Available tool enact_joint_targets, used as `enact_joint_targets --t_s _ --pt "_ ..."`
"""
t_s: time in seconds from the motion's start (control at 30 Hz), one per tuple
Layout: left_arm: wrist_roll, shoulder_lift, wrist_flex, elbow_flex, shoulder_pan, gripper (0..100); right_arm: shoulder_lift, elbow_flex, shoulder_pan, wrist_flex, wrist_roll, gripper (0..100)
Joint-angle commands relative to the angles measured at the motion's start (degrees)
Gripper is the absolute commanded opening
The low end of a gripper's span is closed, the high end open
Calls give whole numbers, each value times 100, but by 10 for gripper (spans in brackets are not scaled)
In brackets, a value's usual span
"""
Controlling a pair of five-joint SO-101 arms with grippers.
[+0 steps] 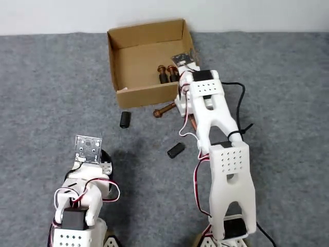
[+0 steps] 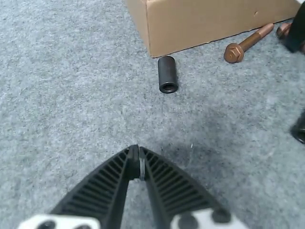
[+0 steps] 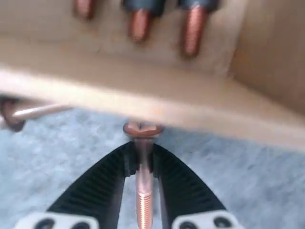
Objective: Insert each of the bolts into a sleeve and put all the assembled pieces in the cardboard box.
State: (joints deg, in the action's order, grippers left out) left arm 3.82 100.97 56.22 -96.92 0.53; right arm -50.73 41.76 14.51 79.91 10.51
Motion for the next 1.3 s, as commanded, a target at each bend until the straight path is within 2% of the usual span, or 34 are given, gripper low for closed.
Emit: enact_joint_targets --t_s 0.0,0.17,0.33,0.5,0.73,0.8,0.93,1.0,1.1,1.27 --pt "-44 26 26 31 53 5 690 158 303 532 -290 8" --pt "-44 62 26 84 62 5 1200 158 760 1411 -598 8" --pt "-396 62 554 848 554 5 1473 158 1385 2202 -826 8" --pt "-1073 62 897 1244 1011 5 1525 141 1947 2246 -1029 9" --pt "-1196 62 923 1429 1565 6 1490 141 2519 2035 -1670 11" --pt "-1196 62 923 1516 1653 6 1481 141 2615 2035 -1916 47" --pt "-1196 62 923 1569 1644 7 1534 141 2659 2062 -2101 220" --pt "-1196 62 923 1569 1644 28 1560 167 2642 2088 -2101 253" --pt "-1196 62 923 1569 1662 73 1666 158 2598 2246 -2119 215" --pt "-1196 62 923 1569 1670 83 1859 114 2290 2299 -2119 59"
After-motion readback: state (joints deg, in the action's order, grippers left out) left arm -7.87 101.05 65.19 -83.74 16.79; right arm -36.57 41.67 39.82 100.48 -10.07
